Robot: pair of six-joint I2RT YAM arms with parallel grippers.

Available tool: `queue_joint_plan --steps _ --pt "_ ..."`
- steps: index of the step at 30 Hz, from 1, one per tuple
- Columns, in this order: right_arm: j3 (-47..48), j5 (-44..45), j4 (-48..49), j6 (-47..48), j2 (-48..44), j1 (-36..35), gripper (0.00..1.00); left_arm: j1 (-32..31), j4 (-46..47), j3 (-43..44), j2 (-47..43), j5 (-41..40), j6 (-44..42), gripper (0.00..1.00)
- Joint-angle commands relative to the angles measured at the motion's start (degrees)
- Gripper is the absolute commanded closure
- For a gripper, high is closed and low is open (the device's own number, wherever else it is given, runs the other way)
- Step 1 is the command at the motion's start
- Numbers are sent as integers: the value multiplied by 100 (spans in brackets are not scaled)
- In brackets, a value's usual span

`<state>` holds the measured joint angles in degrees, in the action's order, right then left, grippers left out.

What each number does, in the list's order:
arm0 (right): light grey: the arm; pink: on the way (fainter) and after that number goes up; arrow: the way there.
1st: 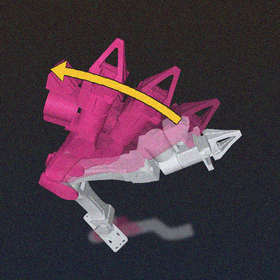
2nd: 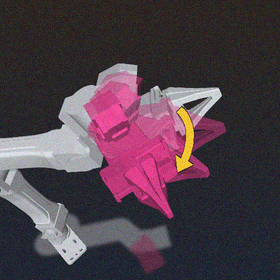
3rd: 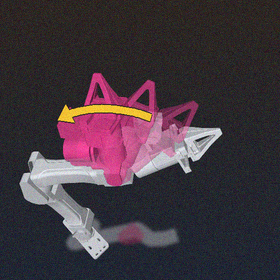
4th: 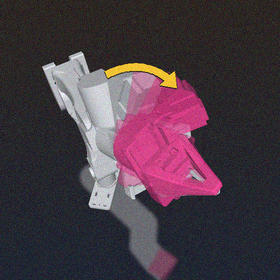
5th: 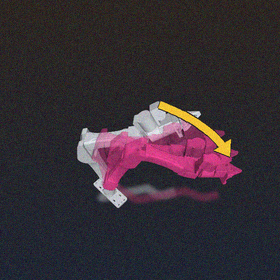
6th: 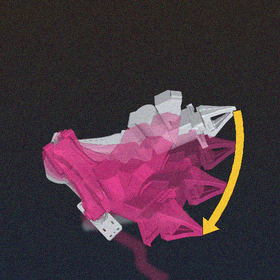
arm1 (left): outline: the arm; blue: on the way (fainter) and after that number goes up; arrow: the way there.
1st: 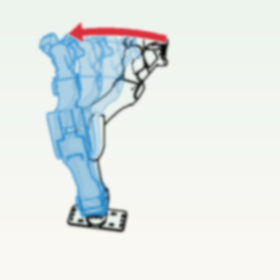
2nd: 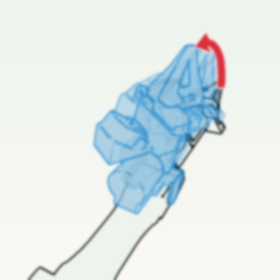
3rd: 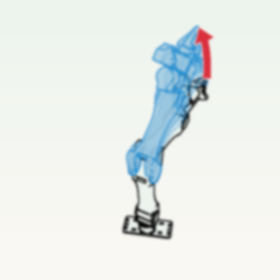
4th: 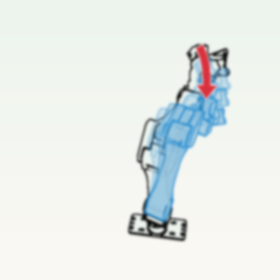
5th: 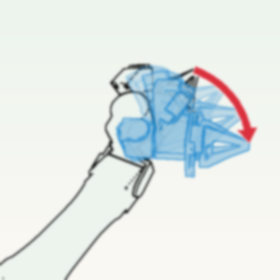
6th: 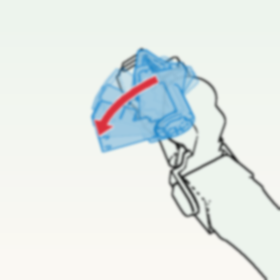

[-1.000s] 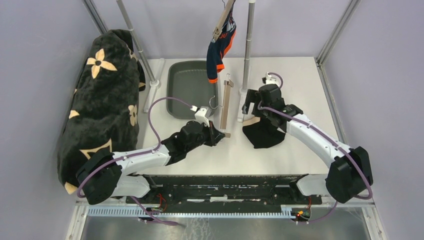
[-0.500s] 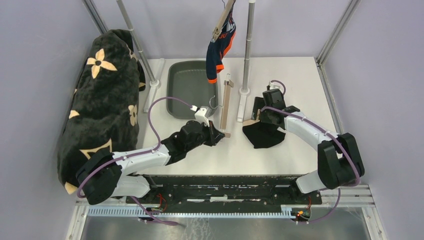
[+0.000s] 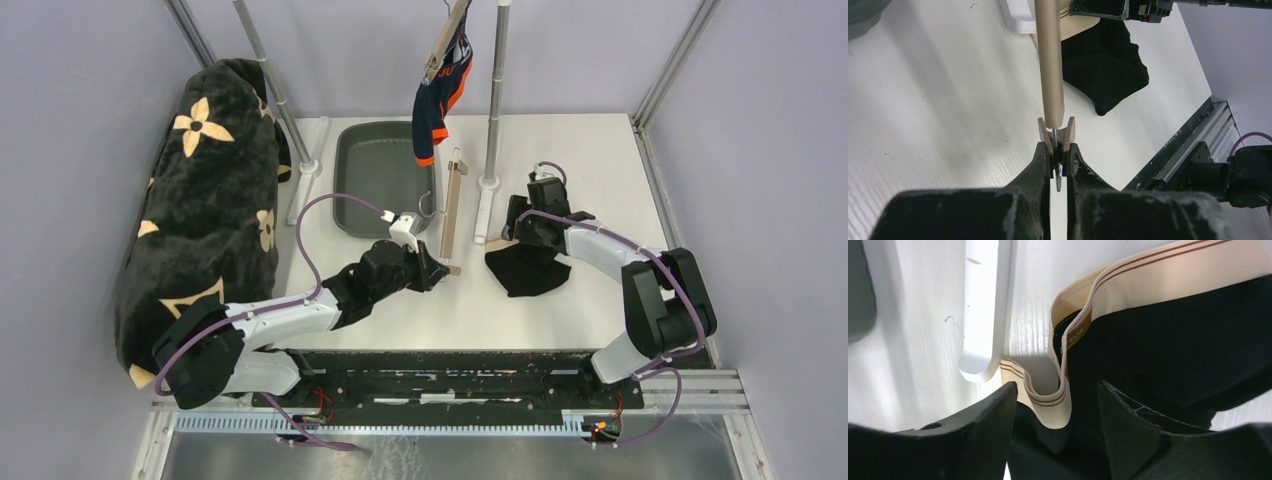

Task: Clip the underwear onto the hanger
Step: Clamp the underwear onto the hanger.

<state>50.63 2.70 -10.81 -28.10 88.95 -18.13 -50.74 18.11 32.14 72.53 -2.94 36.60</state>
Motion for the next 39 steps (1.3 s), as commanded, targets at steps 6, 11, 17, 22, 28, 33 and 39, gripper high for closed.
queue_joint_plan --steps 6,11,17,22,28,33,39 --pt "-1 -226 318 6 43 33 82 49 368 124 24 -58 -222 97" --pt "-86 -225 223 143 -544 37 100 85 389 188 41 -55 -246 97" --pt "-127 -1270 349 878 -1026 95 100 483 1311 85 153 987 -360 97" --pt "-50 -1849 133 1170 -1104 149 100 654 1612 -45 41 1296 -551 97" --pt "26 -2949 61 1522 -1007 206 100 1063 1967 -137 -75 1680 -501 97" --pt "22 -4201 416 1588 -789 255 100 1502 2561 -323 103 2365 -216 97" --pt "48 -5010 1072 1233 -285 250 100 1523 2692 -256 343 2643 -306 97"
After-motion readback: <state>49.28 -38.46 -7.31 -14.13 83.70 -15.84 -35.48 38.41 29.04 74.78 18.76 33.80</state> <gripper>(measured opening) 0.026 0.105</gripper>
